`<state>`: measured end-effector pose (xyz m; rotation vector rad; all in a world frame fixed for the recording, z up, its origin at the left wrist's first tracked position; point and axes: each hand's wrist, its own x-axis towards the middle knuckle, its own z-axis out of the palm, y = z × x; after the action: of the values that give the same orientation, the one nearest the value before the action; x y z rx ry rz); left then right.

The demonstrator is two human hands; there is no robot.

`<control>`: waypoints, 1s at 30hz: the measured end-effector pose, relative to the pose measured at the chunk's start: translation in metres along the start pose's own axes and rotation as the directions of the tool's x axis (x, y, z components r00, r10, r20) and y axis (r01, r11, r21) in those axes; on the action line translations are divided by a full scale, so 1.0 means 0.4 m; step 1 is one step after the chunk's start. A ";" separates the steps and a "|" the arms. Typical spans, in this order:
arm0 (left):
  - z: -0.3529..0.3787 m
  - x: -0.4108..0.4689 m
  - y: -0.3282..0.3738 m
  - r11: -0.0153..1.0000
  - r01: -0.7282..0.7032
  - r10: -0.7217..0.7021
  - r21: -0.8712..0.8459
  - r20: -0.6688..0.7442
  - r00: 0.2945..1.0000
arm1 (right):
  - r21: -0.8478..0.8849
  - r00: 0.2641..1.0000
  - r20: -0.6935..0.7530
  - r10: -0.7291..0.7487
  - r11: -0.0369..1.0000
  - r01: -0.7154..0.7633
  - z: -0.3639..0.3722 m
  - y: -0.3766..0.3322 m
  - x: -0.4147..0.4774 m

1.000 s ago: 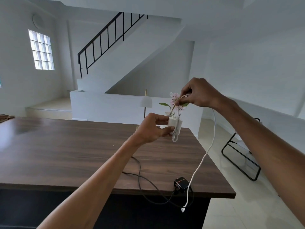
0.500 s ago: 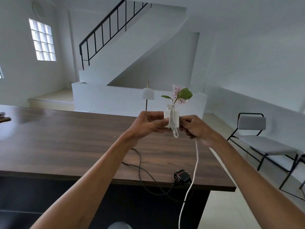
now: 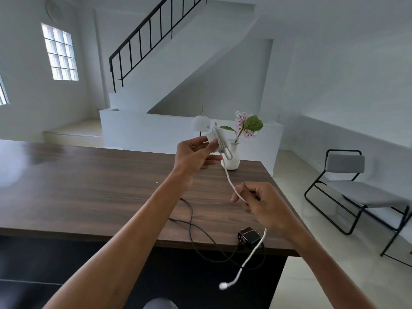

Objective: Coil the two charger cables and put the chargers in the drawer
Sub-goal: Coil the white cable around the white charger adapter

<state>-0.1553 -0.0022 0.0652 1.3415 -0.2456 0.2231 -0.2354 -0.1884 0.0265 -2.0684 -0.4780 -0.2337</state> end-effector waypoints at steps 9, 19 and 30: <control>0.009 -0.086 -0.084 0.911 -0.095 0.066 0.402 0.085 0.994 | -0.437 0.978 -0.072 -0.196 0.887 0.146 -0.168 -0.149 0.014; 0.034 -0.210 -0.097 0.910 -0.180 0.012 0.374 0.409 0.913 | -0.457 0.962 -0.112 -0.250 0.873 0.173 -0.183 -0.114 0.111; -0.025 -0.217 -0.071 0.994 -0.103 0.088 0.025 0.347 0.934 | 0.009 0.997 -0.055 0.054 0.999 -0.054 -0.025 0.081 0.055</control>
<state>-0.2292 -0.0001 0.0104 1.4089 -0.6065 0.0716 -0.2015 -0.2065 0.0140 -2.0588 -0.3888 -0.2555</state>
